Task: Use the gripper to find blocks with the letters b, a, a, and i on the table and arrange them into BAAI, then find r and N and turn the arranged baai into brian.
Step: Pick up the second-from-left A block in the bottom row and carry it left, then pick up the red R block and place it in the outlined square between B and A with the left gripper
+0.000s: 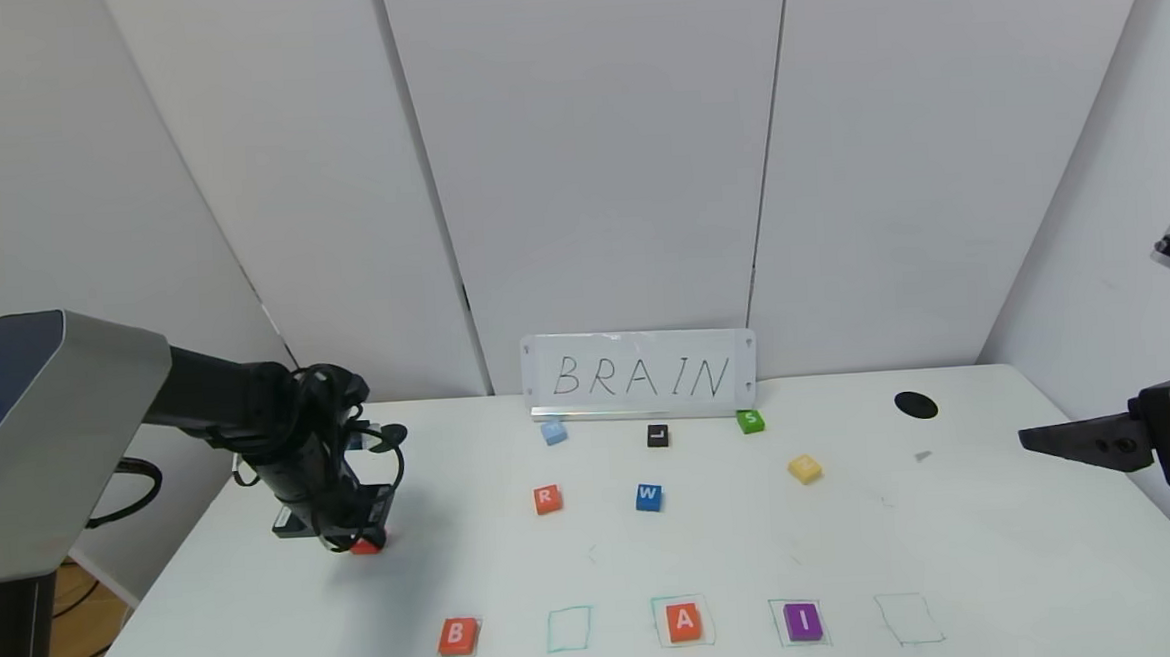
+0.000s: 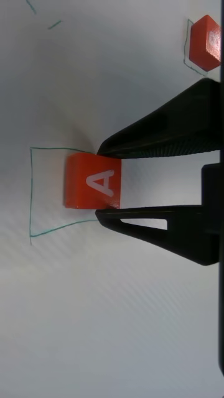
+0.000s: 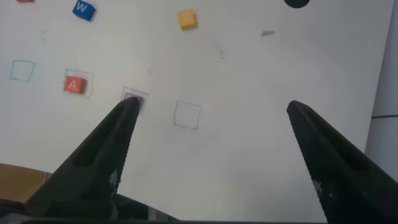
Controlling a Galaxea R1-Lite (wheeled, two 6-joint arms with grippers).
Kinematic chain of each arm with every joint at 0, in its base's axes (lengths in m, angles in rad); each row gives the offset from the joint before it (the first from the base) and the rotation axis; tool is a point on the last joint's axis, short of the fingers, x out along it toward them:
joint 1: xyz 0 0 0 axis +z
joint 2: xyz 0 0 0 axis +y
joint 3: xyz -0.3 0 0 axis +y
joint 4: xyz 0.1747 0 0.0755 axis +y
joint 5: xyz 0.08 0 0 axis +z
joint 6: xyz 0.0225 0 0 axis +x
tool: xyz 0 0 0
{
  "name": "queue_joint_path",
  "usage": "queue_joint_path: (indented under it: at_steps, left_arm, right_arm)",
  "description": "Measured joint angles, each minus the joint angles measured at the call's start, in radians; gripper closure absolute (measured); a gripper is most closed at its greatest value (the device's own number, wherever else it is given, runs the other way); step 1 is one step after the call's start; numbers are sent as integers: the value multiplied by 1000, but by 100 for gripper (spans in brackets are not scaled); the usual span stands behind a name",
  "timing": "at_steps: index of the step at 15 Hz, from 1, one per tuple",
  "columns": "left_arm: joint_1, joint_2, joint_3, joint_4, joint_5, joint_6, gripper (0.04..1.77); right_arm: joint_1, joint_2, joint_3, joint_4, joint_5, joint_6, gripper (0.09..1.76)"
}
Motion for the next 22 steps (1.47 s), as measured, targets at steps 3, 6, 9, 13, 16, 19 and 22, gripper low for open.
queue_joint_path:
  at_steps: [3,6,9,13,16,19,22]
  left_arm:
    - [0,0,-3,-1,0,1,131]
    - [0,6,-5,-4,1,2,131]
    - [0,14,-13,-4,1,-3,131]
    - [0,18,-13,-4,1,-1,131]
    - [-1,17,-7,-3,0,1,91]
    - [-4,9,-5,-7,-1,-1,65]
    - [-13,-19,-4,-3,-1,-2,47]
  right_arm:
    - [1,0,1,0,0,0,14]
    - [2,-1,2,0,0,0,14]
    - [1,-1,2,0,0,0,14]
    - [4,-1,2,1,0,0,14]
    - [5,-1,2,0,-1,-1,14]
    - [6,-1,3,0,-1,0,14]
    - [7,-1,3,0,0,0,14]
